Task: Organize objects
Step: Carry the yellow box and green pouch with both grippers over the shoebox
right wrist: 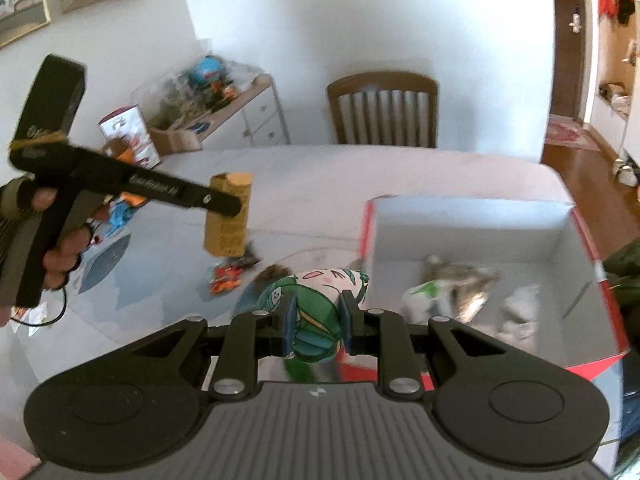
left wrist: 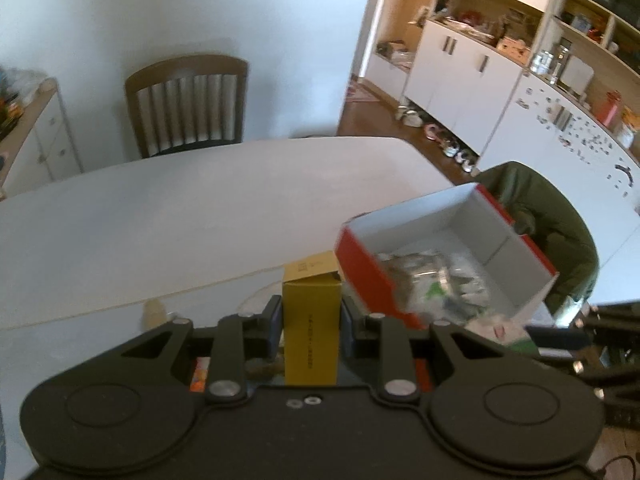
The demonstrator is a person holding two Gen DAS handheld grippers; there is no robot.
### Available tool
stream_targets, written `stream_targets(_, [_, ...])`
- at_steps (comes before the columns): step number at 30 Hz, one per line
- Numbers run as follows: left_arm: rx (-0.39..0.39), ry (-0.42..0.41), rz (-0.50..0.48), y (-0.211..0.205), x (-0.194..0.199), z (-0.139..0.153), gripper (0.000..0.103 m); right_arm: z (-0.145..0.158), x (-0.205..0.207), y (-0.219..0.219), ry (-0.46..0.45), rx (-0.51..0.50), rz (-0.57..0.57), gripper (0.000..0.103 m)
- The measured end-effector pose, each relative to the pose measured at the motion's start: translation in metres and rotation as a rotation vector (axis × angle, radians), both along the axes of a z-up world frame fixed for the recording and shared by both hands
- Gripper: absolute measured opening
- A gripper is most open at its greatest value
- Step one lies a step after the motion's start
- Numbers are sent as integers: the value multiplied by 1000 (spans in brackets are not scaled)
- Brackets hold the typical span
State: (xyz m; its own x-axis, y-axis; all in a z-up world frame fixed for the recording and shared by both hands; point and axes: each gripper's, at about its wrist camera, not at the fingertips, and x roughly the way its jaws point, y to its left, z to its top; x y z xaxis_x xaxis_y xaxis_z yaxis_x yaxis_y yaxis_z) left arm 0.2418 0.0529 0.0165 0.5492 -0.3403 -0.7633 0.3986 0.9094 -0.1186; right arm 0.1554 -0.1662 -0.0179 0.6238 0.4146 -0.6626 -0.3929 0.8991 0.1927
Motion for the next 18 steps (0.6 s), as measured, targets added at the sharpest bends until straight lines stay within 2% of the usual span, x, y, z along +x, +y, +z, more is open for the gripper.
stream_targets(10, [46,-3,-74,-78,-1,-1,27,10,31,-77,-50,-27,-94,22])
stream_targets(18, [77,9,-142,-137,3,-9,27,-2,68,-120,-60,-58,-129,22])
